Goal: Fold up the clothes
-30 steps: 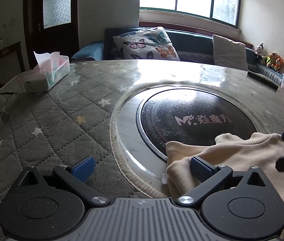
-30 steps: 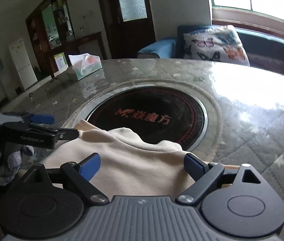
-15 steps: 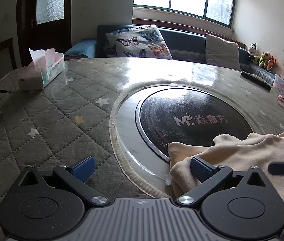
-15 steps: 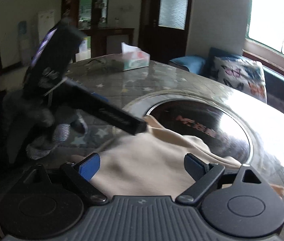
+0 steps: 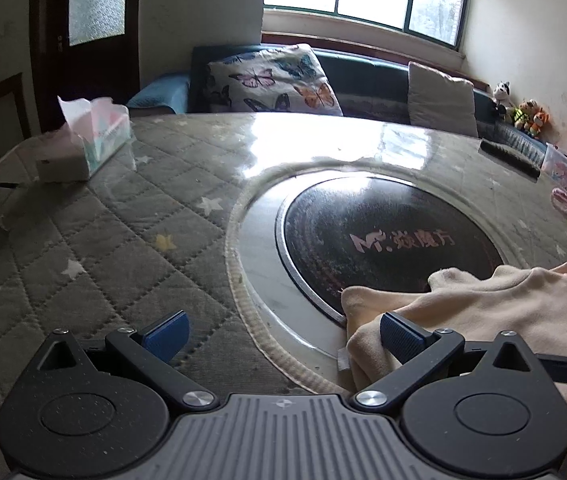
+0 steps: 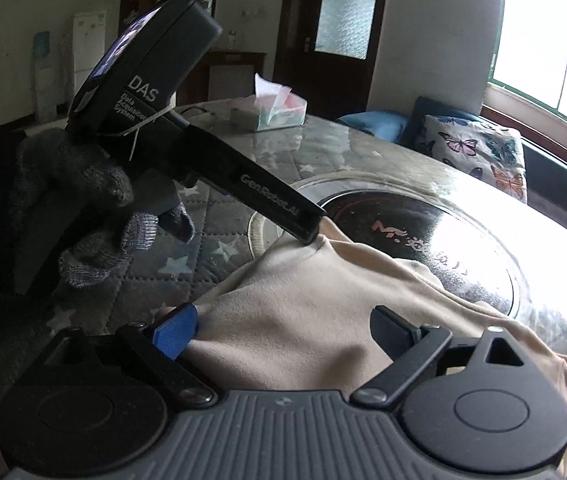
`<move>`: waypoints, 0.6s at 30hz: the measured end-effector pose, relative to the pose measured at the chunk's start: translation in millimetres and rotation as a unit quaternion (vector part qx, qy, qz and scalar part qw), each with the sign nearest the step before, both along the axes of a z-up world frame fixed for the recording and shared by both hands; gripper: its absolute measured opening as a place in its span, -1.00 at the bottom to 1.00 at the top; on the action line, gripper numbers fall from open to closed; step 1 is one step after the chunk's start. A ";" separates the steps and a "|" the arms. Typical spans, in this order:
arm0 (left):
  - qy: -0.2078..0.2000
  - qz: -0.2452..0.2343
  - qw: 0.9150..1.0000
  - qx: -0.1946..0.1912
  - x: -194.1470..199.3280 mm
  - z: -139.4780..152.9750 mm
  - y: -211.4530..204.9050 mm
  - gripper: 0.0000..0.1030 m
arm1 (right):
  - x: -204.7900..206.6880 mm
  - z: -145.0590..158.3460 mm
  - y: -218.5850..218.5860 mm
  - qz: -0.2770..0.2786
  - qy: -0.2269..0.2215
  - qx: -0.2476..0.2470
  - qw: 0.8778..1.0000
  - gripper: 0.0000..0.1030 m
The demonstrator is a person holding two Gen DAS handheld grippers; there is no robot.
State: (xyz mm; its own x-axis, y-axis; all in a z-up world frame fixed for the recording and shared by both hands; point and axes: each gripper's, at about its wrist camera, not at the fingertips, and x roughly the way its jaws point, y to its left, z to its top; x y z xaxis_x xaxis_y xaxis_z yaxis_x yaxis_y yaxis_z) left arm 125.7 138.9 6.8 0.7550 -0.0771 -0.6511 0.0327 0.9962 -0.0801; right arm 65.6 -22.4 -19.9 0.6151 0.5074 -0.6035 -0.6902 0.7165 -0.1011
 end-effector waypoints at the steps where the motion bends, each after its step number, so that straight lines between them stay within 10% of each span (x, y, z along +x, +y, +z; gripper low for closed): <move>1: -0.004 0.004 1.000 -0.001 -3.0 1.7 1.5 1.00 | -1.8 2.4 -2.4 -0.003 -0.003 0.006 1.000 0.84; 18: -0.021 0.012 1.000 0.014 -60.6 -1.1 -22.0 1.00 | -10.8 -9.2 -41.6 -0.046 -0.019 -0.032 0.998 0.85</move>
